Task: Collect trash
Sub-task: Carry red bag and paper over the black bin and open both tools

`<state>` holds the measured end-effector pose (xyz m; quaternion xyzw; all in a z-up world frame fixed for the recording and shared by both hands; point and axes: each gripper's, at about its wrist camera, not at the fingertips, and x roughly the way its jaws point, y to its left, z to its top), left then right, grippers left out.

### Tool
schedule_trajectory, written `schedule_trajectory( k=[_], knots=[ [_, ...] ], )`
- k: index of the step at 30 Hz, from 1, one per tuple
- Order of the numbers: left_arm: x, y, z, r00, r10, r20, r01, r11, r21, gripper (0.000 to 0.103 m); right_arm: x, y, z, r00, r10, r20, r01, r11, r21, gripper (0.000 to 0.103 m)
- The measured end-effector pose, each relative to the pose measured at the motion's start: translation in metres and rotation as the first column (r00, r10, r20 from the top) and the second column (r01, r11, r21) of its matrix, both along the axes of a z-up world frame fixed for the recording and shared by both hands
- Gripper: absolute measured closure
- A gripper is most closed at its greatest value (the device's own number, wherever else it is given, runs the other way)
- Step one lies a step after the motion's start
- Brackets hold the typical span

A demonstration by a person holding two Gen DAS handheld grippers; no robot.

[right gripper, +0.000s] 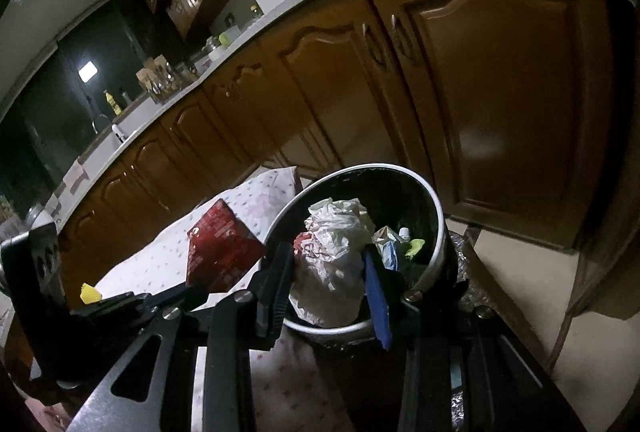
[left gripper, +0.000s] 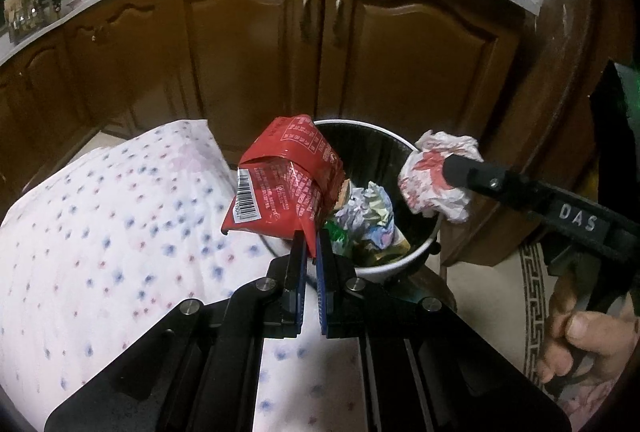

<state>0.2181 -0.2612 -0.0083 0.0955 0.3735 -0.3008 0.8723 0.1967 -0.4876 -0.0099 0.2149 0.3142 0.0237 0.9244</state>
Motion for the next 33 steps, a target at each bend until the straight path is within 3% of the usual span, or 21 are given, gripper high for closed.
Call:
schedule_trajectory(
  k=[11,33],
  knots=[
    [0.019,-0.031,-0.011,0.999,-0.024,-0.033,0.026,0.999,0.046,0.099,0.026,0.001,-0.01,0.998,0.016,-0.062,-0.02,0.998,-0.063,0.067],
    [0.032,-0.048,-0.026,0.997,-0.026,-0.075,0.032,0.996,0.08,0.098,0.04,-0.007,-0.023,0.994,0.012,-0.113,-0.019,0.998,-0.056,0.064]
  ],
)
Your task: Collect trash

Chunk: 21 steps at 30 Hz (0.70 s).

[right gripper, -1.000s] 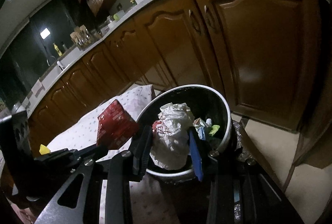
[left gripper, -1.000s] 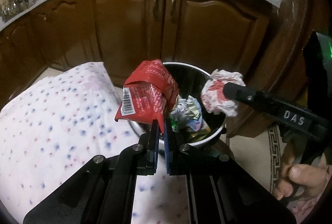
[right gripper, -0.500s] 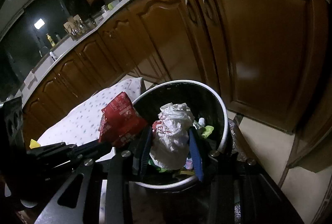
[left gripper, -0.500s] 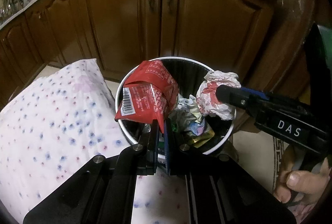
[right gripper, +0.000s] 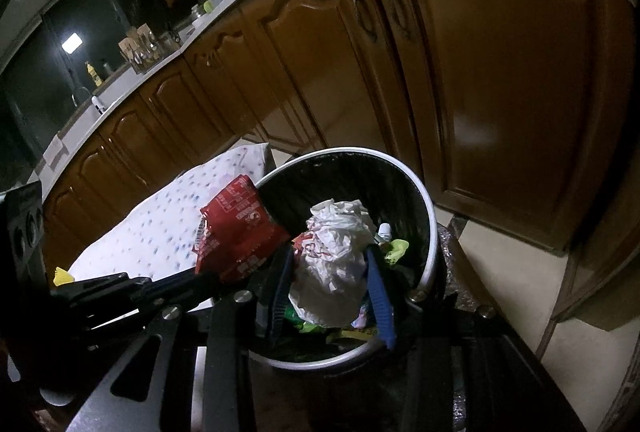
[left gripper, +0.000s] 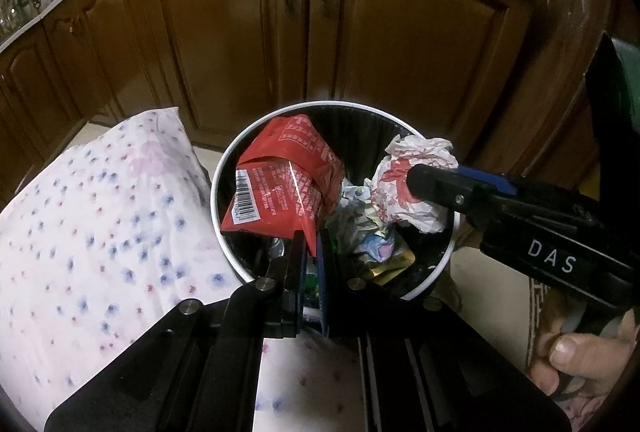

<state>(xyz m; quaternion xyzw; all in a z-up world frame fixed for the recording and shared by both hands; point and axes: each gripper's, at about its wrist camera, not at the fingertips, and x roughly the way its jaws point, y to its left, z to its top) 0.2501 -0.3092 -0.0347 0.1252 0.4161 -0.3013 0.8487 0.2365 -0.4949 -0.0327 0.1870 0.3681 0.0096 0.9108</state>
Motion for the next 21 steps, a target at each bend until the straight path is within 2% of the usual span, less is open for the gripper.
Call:
schedule_trajectory(
  k=[12,15,17,19,21],
  knots=[
    [0.006,0.0,-0.004,1.0,0.003,-0.016,-0.003,1.0,0.008,0.095,0.01,0.0,-0.005,1.0,0.002,-0.025,-0.002,1.0,-0.013,0.062],
    [0.009,0.001,-0.004,1.0,0.004,-0.019,-0.003,1.0,0.011,0.077,0.012,0.0,-0.007,0.999,0.005,-0.033,-0.005,1.0,-0.016,0.058],
    [0.008,0.002,0.0,1.0,0.007,-0.003,-0.007,1.0,0.013,0.051,0.014,0.0,-0.006,0.999,0.004,-0.038,-0.005,1.0,-0.016,0.055],
    [0.006,0.005,0.004,1.0,0.012,0.023,-0.012,1.0,0.01,0.05,0.015,-0.002,-0.005,0.999,-0.002,-0.037,0.002,1.0,-0.01,0.049],
    [0.005,0.008,0.006,0.999,0.015,0.031,-0.015,1.0,0.008,0.05,0.014,-0.004,-0.003,0.999,-0.01,-0.034,0.01,1.0,-0.005,0.048]
  ],
)
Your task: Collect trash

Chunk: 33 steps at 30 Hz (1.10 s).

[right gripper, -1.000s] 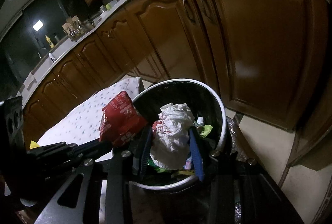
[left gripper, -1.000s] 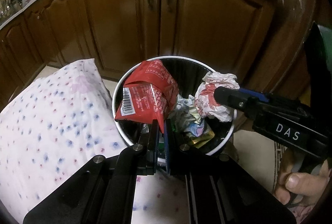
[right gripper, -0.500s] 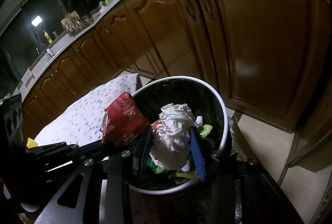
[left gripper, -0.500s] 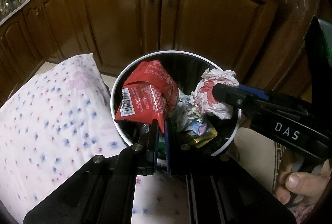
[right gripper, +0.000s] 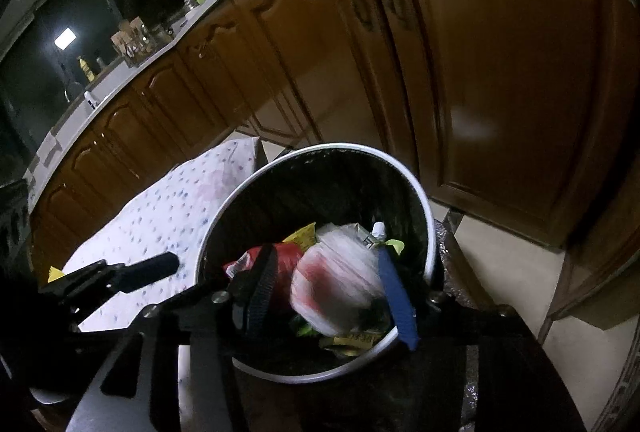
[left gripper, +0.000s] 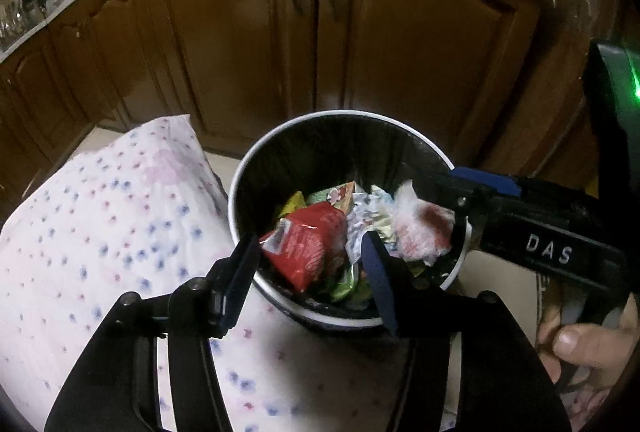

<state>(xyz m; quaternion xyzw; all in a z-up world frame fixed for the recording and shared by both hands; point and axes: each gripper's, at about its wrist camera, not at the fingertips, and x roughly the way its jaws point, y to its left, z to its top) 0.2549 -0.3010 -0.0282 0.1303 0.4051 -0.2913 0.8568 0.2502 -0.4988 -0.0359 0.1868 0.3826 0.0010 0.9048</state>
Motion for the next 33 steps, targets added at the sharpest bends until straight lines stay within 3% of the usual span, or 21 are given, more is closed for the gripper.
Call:
schedule_trajectory(
  k=[5,7,12,21,25,30,31,32,33],
  knots=[
    [-0.006,0.017,0.003,1.0,0.016,0.021,-0.016,1.0,-0.007,0.046,-0.005,0.0,0.003,1.0,-0.006,0.007,0.006,1.0,0.007,0.048],
    [-0.013,0.031,0.005,0.999,0.039,0.026,-0.038,0.999,-0.029,0.044,-0.012,0.002,0.006,1.0,-0.011,0.022,0.011,1.0,0.015,0.044],
    [-0.04,0.074,0.008,0.992,0.121,0.039,-0.116,0.987,-0.111,0.038,-0.041,0.011,0.011,0.994,-0.054,0.093,0.049,0.998,0.049,0.022],
    [-0.099,0.14,0.012,0.964,0.227,0.136,-0.197,0.958,-0.206,0.029,-0.096,0.057,0.014,0.974,-0.092,0.206,0.081,0.995,0.064,0.01],
    [-0.124,0.17,0.018,0.941,0.276,0.196,-0.224,0.942,-0.251,0.026,-0.117,0.09,0.016,0.965,-0.072,0.252,0.075,0.997,-0.002,0.01],
    [-0.156,0.208,0.038,0.877,0.366,0.312,-0.268,0.91,-0.316,0.023,-0.14,0.125,0.035,0.945,-0.049,0.324,0.1,0.985,-0.141,0.004],
    [-0.161,0.214,0.043,0.868,0.377,0.324,-0.271,0.905,-0.327,0.02,-0.148,0.132,0.042,0.934,-0.043,0.354,0.111,0.979,-0.174,0.003],
    [-0.166,0.219,0.048,0.858,0.386,0.338,-0.271,0.9,-0.34,0.01,-0.153,0.138,0.049,0.925,-0.038,0.377,0.12,0.973,-0.196,0.0],
    [-0.176,0.226,0.053,0.835,0.411,0.366,-0.283,0.891,-0.354,0.003,-0.162,0.145,0.059,0.909,-0.034,0.415,0.14,0.964,-0.227,0.0]
  ],
)
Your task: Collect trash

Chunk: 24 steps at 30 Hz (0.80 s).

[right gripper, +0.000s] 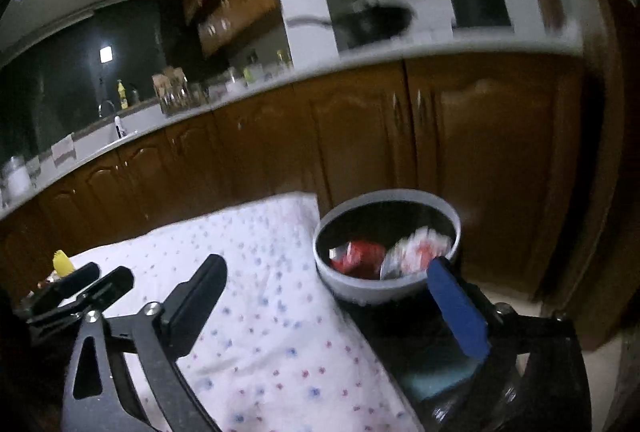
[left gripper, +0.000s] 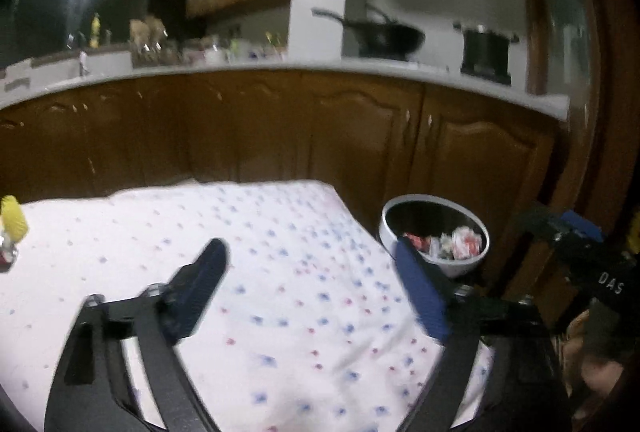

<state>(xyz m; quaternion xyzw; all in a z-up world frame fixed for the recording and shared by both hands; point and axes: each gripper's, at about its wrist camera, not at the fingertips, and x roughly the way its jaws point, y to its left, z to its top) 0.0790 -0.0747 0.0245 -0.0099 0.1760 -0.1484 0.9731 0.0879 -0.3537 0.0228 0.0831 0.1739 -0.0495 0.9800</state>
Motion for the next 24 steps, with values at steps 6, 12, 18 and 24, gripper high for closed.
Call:
schedule_trajectory(
  k=[6,12,18,24],
  knots=[
    [-0.033,0.026,-0.004,0.978,0.152,0.142,-0.157,0.987,0.026,0.0,-0.043,0.025,0.01,0.983,-0.015,0.182,0.032,0.995,-0.094,0.0],
    [-0.041,0.04,-0.011,0.974,0.175,0.144,-0.181,0.983,0.035,0.0,-0.052,0.041,-0.007,0.988,0.027,0.155,-0.01,0.994,-0.11,0.0],
    [-0.051,0.037,-0.017,0.975,0.171,0.145,-0.181,0.982,0.061,0.0,-0.056,0.05,-0.012,0.99,0.054,0.128,-0.041,0.993,-0.107,0.0],
    [-0.052,0.036,-0.015,0.973,0.183,0.139,-0.194,0.979,0.069,0.0,-0.059,0.059,-0.012,0.991,0.074,0.114,-0.058,0.989,-0.138,0.0]
  ],
)
